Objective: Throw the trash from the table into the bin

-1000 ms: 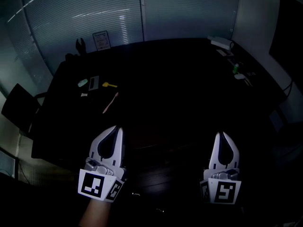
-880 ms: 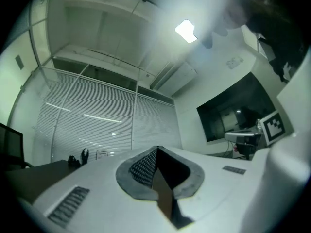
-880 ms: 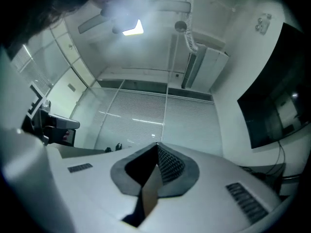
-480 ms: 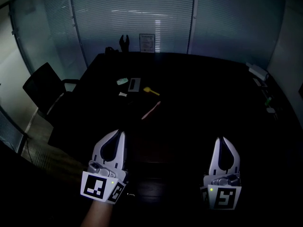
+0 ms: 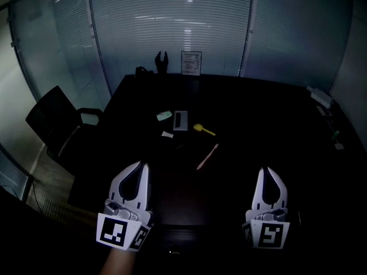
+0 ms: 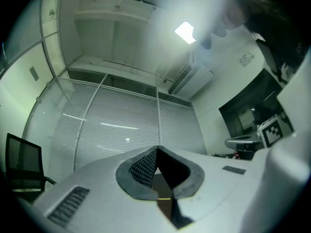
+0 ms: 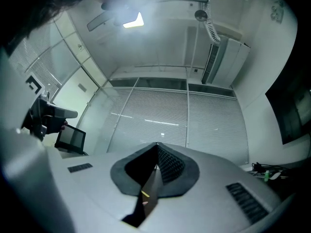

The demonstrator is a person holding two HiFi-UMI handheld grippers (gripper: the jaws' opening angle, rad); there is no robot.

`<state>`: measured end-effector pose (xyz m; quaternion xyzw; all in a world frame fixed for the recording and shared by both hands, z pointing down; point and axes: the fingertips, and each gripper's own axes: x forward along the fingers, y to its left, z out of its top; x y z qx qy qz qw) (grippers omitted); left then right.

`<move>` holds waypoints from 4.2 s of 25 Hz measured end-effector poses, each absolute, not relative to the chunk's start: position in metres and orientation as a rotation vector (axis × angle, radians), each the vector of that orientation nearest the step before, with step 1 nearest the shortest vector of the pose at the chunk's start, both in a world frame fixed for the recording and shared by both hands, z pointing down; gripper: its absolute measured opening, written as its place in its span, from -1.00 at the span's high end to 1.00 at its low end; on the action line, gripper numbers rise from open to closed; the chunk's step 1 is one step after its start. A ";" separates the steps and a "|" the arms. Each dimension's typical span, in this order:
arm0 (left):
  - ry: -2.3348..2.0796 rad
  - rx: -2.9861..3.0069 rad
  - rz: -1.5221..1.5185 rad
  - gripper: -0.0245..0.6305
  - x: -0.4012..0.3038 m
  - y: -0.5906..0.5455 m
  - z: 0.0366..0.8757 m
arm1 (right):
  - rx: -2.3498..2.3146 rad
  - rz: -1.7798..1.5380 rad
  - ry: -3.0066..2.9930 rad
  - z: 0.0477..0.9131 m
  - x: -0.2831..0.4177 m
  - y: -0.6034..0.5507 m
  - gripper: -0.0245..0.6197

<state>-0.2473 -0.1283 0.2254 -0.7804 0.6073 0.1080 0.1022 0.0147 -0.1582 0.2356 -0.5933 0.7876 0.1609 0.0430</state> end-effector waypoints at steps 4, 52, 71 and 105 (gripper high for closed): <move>1.810 -2.309 0.326 0.93 -0.285 -0.145 0.228 | -1.849 0.476 2.420 0.241 -0.014 -0.178 0.90; 1.862 -2.269 0.341 0.93 -0.340 -0.240 0.224 | -1.709 0.511 2.482 0.229 -0.098 -0.289 0.90; 1.890 -2.251 0.314 0.93 -0.326 -0.252 0.229 | -1.641 0.490 2.548 0.246 -0.102 -0.309 0.90; 1.971 -2.184 0.272 0.93 -0.338 -0.268 0.234 | -2.009 -0.375 2.806 0.437 -0.076 -0.407 0.62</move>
